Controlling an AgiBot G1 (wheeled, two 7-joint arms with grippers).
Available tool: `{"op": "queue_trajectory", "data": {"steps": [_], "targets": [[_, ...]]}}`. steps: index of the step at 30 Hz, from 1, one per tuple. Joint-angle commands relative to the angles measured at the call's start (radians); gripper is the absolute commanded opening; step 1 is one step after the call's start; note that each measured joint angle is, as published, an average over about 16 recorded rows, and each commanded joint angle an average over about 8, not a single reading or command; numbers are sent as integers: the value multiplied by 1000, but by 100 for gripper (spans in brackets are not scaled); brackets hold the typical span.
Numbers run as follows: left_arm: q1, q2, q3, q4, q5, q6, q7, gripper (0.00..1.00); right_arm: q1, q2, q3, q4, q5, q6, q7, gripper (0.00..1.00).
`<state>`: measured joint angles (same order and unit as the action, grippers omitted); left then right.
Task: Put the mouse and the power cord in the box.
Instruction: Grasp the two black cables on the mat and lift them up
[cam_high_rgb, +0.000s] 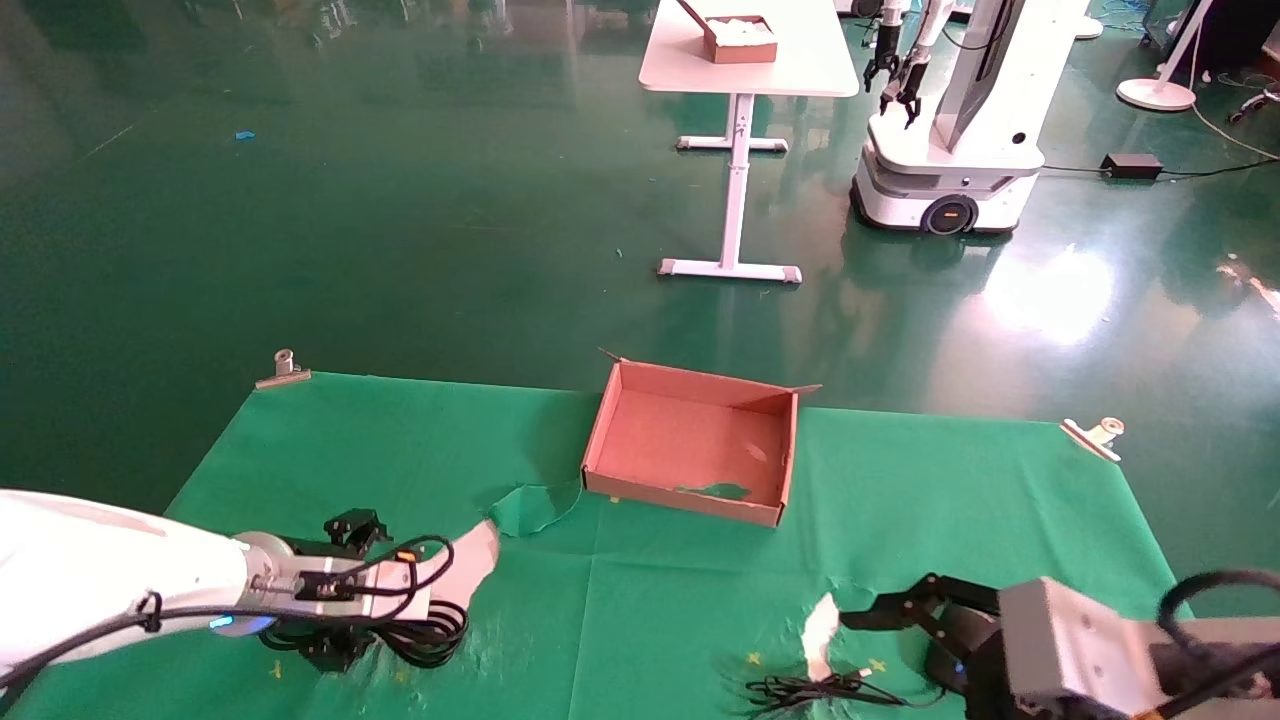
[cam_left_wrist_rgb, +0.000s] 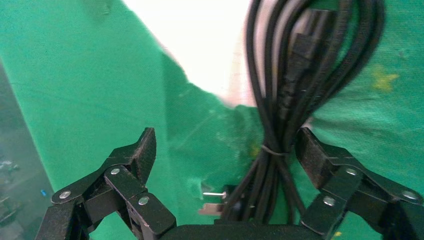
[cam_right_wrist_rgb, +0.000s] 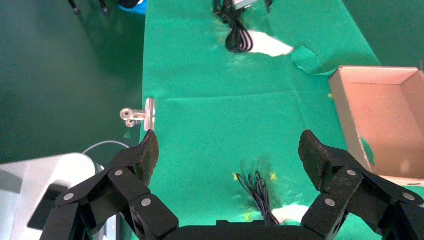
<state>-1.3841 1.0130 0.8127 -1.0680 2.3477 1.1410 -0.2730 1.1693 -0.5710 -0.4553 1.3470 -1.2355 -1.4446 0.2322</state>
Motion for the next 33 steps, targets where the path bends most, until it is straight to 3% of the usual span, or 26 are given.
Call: {"op": "queue_trajectory", "data": {"steps": [1,9,12,16,25,26,29,33], "targets": [[-4,4,-2,14,-3,-6,2,100,1,0,-4,2,-9,0,-4,100],[-7,6,-3,24,-7,-9,10,100,129,-184,-188,-49,-444,19,67,100],[-7,6,-3,25,-8,-9,11,100,172,-263,-240,-107,-562,32,72,100],[-7,6,-3,26,-8,-9,12,100,205,-339,-277,-197,-641,57,50,100],[-8,7,-3,27,-8,-10,13,100,223,-427,-303,-335,-699,124,5,100],[-8,7,-3,27,-8,-10,13,96,224,-433,-305,-344,-705,130,4,100],[-8,7,-2,28,-8,-10,13,58,231,-450,-314,-373,-732,146,6,95],[-8,8,-2,29,-7,-11,13,8,239,-463,-323,-394,-757,156,8,48]]}}
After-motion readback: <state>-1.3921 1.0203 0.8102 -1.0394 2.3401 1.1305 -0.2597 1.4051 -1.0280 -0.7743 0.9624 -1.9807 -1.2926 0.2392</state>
